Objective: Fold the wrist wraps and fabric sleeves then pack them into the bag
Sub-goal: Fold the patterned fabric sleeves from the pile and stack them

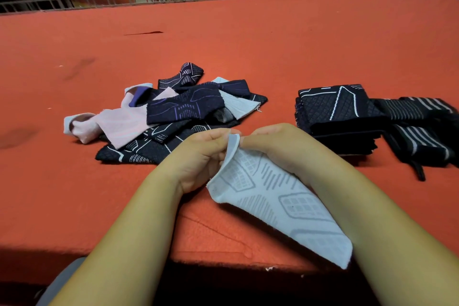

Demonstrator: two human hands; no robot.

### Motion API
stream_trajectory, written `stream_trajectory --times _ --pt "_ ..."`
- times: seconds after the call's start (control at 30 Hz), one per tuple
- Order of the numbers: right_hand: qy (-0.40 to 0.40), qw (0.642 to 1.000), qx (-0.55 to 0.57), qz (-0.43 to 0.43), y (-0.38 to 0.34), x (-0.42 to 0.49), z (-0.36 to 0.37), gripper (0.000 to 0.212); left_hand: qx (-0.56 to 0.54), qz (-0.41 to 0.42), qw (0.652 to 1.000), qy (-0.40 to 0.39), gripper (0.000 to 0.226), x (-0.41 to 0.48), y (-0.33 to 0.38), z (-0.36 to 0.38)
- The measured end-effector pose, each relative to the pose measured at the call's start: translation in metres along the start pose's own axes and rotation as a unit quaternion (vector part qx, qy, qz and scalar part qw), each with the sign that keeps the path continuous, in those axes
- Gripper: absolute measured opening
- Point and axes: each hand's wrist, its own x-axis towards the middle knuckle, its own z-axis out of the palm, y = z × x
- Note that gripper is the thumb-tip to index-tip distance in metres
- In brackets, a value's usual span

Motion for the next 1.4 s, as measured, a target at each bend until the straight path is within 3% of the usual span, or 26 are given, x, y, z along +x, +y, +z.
stream_trajectory --times 0.1,0.2,0.33,0.47,0.53,0.73,0.8,0.87,1.0,1.13,1.3,1.4 --pt "0.004 1.0 0.007 -0.005 0.0 0.0 -0.001 0.025 0.001 0.034 0.999 0.02 0.029 0.0 0.003 0.003" --pt "0.046 0.999 -0.017 -0.018 0.0 0.001 -0.001 0.021 -0.032 0.069 0.989 0.124 0.017 0.003 0.003 0.004" --pt "0.121 0.99 -0.024 -0.064 0.003 0.007 0.004 0.017 0.0 0.099 0.981 0.167 0.025 0.01 0.001 -0.001" --pt "0.182 0.975 -0.018 -0.124 0.006 0.009 0.003 0.022 0.032 0.048 0.989 0.135 0.075 0.011 0.005 -0.002" --pt "0.198 0.971 0.007 -0.137 0.008 0.009 0.004 0.021 0.04 0.028 0.992 0.113 0.085 0.009 0.006 0.004" --pt "0.208 0.961 0.129 -0.131 0.004 0.007 0.014 0.017 0.013 0.019 0.996 0.082 0.06 0.007 0.002 0.007" --pt "0.19 0.965 0.131 -0.121 0.003 0.007 0.017 0.018 -0.025 0.031 0.994 0.106 0.038 0.006 0.001 0.008" --pt "0.169 0.973 0.12 -0.102 0.002 0.006 0.017 0.021 -0.075 0.042 0.987 0.133 0.029 0.004 0.0 0.008" --pt "0.128 0.989 0.041 -0.057 0.006 0.006 0.011 0.045 -0.163 0.042 0.972 0.162 0.037 0.002 0.004 0.009" --pt "0.168 0.98 0.045 -0.098 0.017 0.017 0.012 0.064 -0.164 0.073 0.973 0.147 0.048 0.003 0.005 0.005" --pt "0.241 0.952 0.022 -0.189 0.022 0.021 0.012 0.043 -0.018 0.094 0.989 0.115 0.081 0.0 0.0 0.023" --pt "0.259 0.95 0.036 -0.173 0.021 0.02 0.013 0.03 0.03 0.111 0.989 0.089 0.069 0.003 -0.006 0.022"
